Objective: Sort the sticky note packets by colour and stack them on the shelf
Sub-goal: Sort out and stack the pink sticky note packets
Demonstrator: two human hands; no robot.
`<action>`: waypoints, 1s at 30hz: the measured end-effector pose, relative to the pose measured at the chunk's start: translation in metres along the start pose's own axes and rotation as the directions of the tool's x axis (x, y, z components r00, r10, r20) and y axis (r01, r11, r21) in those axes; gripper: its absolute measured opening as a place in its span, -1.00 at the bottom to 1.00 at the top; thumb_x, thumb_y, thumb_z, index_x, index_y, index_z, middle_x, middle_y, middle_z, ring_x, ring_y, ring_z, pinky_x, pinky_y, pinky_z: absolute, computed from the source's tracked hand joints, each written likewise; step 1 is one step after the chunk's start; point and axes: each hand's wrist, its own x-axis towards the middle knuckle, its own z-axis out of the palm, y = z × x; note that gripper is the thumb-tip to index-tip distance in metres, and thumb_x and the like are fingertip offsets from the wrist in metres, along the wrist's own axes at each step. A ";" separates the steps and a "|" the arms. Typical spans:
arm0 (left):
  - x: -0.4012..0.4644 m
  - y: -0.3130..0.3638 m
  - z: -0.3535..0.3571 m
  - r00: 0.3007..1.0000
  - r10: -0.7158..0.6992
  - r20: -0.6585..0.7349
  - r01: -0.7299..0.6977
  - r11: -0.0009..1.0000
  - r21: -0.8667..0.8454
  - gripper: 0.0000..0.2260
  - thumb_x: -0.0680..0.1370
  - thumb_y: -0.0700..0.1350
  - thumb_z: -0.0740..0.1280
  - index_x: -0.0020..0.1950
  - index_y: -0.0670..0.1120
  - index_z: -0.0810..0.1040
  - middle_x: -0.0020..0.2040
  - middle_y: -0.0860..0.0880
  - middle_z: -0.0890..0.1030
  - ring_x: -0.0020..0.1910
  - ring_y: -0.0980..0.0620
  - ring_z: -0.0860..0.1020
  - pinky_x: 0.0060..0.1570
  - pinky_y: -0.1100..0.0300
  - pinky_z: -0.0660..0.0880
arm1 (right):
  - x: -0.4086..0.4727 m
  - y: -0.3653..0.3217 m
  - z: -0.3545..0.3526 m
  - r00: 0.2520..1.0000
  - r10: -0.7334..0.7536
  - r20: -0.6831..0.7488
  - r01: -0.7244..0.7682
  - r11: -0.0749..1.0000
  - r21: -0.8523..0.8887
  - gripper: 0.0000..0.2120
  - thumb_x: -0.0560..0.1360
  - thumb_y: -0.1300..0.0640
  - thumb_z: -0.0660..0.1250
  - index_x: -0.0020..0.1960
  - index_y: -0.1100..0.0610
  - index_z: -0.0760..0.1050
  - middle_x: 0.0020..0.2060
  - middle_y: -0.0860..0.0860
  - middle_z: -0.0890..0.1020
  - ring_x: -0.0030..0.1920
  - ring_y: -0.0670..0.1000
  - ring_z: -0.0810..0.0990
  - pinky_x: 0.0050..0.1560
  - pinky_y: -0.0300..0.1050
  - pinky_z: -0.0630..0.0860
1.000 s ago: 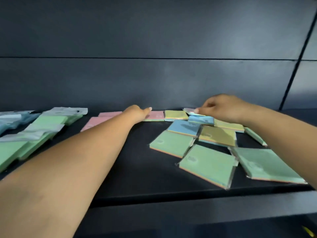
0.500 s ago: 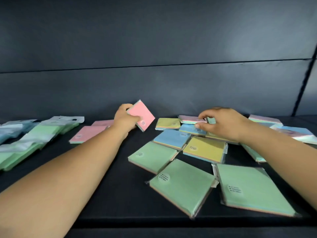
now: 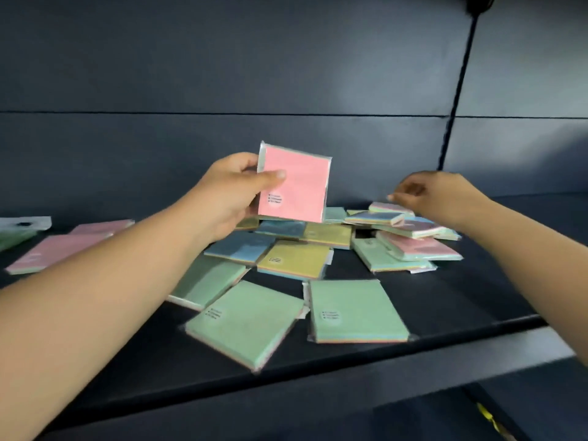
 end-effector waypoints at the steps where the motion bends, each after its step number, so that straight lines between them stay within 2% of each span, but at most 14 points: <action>1: 0.000 0.002 0.009 1.000 -0.002 0.016 0.001 1.000 0.025 -0.91 0.51 -0.27 0.32 -0.08 -0.09 0.51 -0.16 -0.02 0.62 -0.26 0.09 0.61 -0.30 0.23 0.60 | 0.003 0.007 -0.004 1.000 0.012 -0.002 -0.012 1.000 0.008 -0.71 0.50 -0.07 0.28 0.05 0.13 0.55 0.04 0.06 0.63 0.00 0.06 0.52 -0.04 -0.17 0.33; 4: 0.005 0.010 0.041 1.000 -0.002 0.005 0.002 0.998 0.057 -0.91 0.51 -0.27 0.32 -0.10 -0.09 0.49 -0.19 -0.03 0.62 -0.36 0.13 0.62 -0.35 0.26 0.60 | 0.009 0.031 -0.016 0.999 0.040 0.033 -0.041 0.998 0.048 -0.67 0.51 -0.08 0.28 0.09 0.15 0.55 0.08 0.08 0.61 0.05 0.05 0.49 0.00 -0.18 0.32; 6: 0.009 0.016 0.058 0.999 0.002 -0.040 0.000 0.999 0.049 -0.91 0.51 -0.27 0.32 -0.12 -0.09 0.48 -0.20 -0.03 0.61 -0.34 0.12 0.61 -0.35 0.27 0.59 | 0.013 0.044 -0.017 0.998 0.026 0.064 -0.033 0.994 0.108 -0.66 0.50 -0.09 0.29 0.08 0.15 0.55 0.08 0.07 0.60 0.10 0.06 0.50 0.02 -0.17 0.33; 10: 0.013 0.012 0.093 0.990 -0.035 -0.136 0.037 0.999 0.010 -0.91 0.52 -0.28 0.31 -0.13 -0.11 0.48 -0.20 -0.05 0.60 -0.29 0.07 0.59 -0.36 0.25 0.58 | 0.013 0.063 -0.009 0.979 -0.094 0.179 0.069 0.987 0.143 -0.61 0.44 -0.19 0.28 -0.06 0.14 0.56 -0.08 0.05 0.63 -0.07 0.04 0.50 -0.09 -0.14 0.38; 12: 0.012 0.005 0.107 0.983 -0.077 -0.167 0.080 0.997 0.008 -0.90 0.52 -0.28 0.31 -0.14 -0.11 0.47 -0.23 -0.05 0.61 -0.33 0.08 0.60 -0.38 0.26 0.58 | 0.011 0.069 -0.005 0.970 -0.090 0.225 0.063 0.990 0.125 -0.54 0.44 -0.26 0.23 -0.06 0.15 0.54 -0.07 0.07 0.62 -0.05 0.06 0.51 -0.07 -0.09 0.40; 15: 0.010 -0.005 0.125 0.962 -0.135 -0.239 0.125 0.991 -0.056 -0.89 0.51 -0.29 0.31 -0.18 -0.12 0.47 -0.33 -0.02 0.62 -0.49 0.15 0.60 -0.49 0.30 0.54 | 0.006 0.074 -0.004 0.915 -0.025 0.403 0.004 0.999 0.051 -0.57 0.44 -0.33 0.17 -0.12 0.04 0.47 -0.12 0.01 0.56 -0.12 0.03 0.49 -0.17 -0.16 0.37; 17: 0.009 -0.010 0.131 0.949 -0.163 -0.270 0.146 0.986 -0.079 -0.90 0.51 -0.29 0.31 -0.17 -0.13 0.48 -0.27 -0.05 0.62 -0.44 0.12 0.61 -0.47 0.30 0.56 | 0.004 0.073 0.000 0.877 -0.016 0.481 -0.011 0.998 0.054 -0.63 0.45 -0.32 0.17 -0.12 -0.01 0.40 -0.10 -0.01 0.51 -0.14 0.01 0.42 -0.16 -0.20 0.29; 18: 0.007 -0.013 0.133 0.944 -0.172 -0.280 0.155 0.985 -0.082 -0.91 0.52 -0.28 0.31 -0.15 -0.13 0.48 -0.23 -0.06 0.61 -0.37 0.09 0.61 -0.44 0.29 0.57 | 0.005 0.074 0.001 0.865 -0.013 0.502 -0.017 0.998 0.055 -0.61 0.46 -0.32 0.17 -0.03 0.00 0.41 -0.03 0.02 0.49 -0.09 0.02 0.39 -0.10 -0.21 0.28; 20: 0.004 -0.018 0.138 0.937 -0.184 -0.296 0.161 0.982 -0.098 -0.94 0.52 -0.28 0.31 -0.11 -0.14 0.49 -0.18 -0.07 0.61 -0.28 0.05 0.59 -0.42 0.28 0.58 | 0.006 0.077 0.000 0.829 0.003 0.559 -0.068 0.993 0.096 -0.56 0.46 -0.30 0.20 0.04 0.06 0.42 -0.01 0.06 0.47 -0.10 0.05 0.39 -0.11 -0.18 0.31; 22: 0.002 -0.021 0.141 0.933 -0.195 -0.302 0.166 0.979 -0.117 -0.94 0.52 -0.29 0.31 -0.10 -0.15 0.49 -0.18 -0.08 0.61 -0.26 0.03 0.59 -0.39 0.25 0.59 | 0.006 0.081 -0.003 0.797 0.014 0.604 -0.174 0.963 0.208 -0.61 0.47 -0.21 0.26 -0.16 0.14 0.41 -0.22 0.05 0.47 -0.29 0.03 0.39 -0.30 -0.17 0.31; 23: 0.001 -0.022 0.142 0.931 -0.199 -0.305 0.170 0.978 -0.119 -0.94 0.52 -0.29 0.31 -0.10 -0.14 0.49 -0.17 -0.08 0.61 -0.26 0.02 0.59 -0.34 0.23 0.60 | 0.006 0.082 -0.003 0.791 0.012 0.612 -0.216 0.941 0.261 -0.64 0.48 -0.15 0.29 -0.26 0.12 0.37 -0.32 0.03 0.43 -0.37 0.00 0.34 -0.37 -0.19 0.27; 25: -0.001 -0.023 0.144 0.927 -0.204 -0.314 0.175 0.978 -0.116 -0.94 0.52 -0.28 0.31 -0.09 -0.13 0.49 -0.16 -0.07 0.61 -0.24 0.02 0.60 -0.25 0.18 0.59 | 0.007 0.083 -0.001 0.805 0.011 0.593 -0.239 0.921 0.307 -0.67 0.49 -0.11 0.30 -0.31 0.06 0.32 -0.37 0.01 0.41 -0.39 -0.03 0.32 -0.38 -0.21 0.25; 27: -0.003 -0.023 0.144 0.923 -0.203 -0.327 0.176 0.978 -0.112 -0.93 0.52 -0.28 0.31 -0.10 -0.13 0.49 -0.16 -0.07 0.61 -0.24 0.02 0.59 -0.23 0.16 0.59 | 0.007 0.078 0.001 0.813 0.014 0.582 -0.252 0.909 0.330 -0.66 0.48 -0.11 0.31 -0.29 0.08 0.31 -0.37 0.01 0.41 -0.38 -0.04 0.35 -0.35 -0.21 0.28; 30: -0.007 -0.022 0.146 0.920 -0.194 -0.340 0.167 0.980 -0.108 -0.92 0.52 -0.28 0.31 -0.12 -0.12 0.49 -0.17 -0.06 0.61 -0.26 0.03 0.60 -0.23 0.16 0.59 | 0.008 0.075 0.003 0.794 0.027 0.607 -0.370 0.813 0.449 -0.68 0.45 0.03 0.40 -0.30 0.10 0.29 -0.43 0.01 0.31 -0.42 -0.04 0.25 -0.39 -0.23 0.23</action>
